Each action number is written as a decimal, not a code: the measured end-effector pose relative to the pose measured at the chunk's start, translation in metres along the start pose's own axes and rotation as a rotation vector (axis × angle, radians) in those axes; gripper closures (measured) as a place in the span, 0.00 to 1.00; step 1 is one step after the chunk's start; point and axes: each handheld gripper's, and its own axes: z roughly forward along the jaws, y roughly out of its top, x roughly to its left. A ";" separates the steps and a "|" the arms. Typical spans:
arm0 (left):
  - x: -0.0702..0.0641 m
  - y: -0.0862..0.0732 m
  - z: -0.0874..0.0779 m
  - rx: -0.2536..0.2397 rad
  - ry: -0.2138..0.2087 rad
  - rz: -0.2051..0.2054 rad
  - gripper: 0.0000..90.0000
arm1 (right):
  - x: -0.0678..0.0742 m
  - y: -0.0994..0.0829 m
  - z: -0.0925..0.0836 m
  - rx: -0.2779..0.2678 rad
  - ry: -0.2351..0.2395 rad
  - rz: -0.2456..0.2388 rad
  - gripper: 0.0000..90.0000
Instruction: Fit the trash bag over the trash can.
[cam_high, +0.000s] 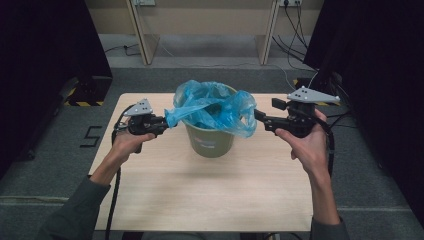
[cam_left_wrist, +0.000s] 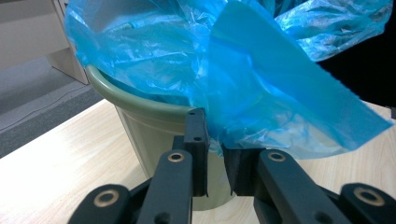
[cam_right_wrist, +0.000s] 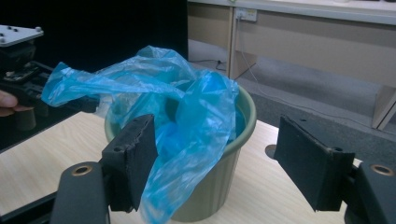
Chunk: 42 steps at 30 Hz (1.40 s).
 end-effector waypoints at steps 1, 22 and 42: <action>0.000 0.000 0.000 -0.003 -0.001 -0.001 0.89 | 0.002 0.001 0.007 0.016 0.004 0.002 0.32; 0.008 -0.022 -0.007 0.012 -0.013 -0.024 0.95 | 0.006 -0.101 0.058 0.280 0.097 -0.049 0.99; 0.005 -0.017 -0.030 0.056 0.038 -0.015 0.27 | 0.011 -0.106 0.023 0.248 0.076 -0.015 0.35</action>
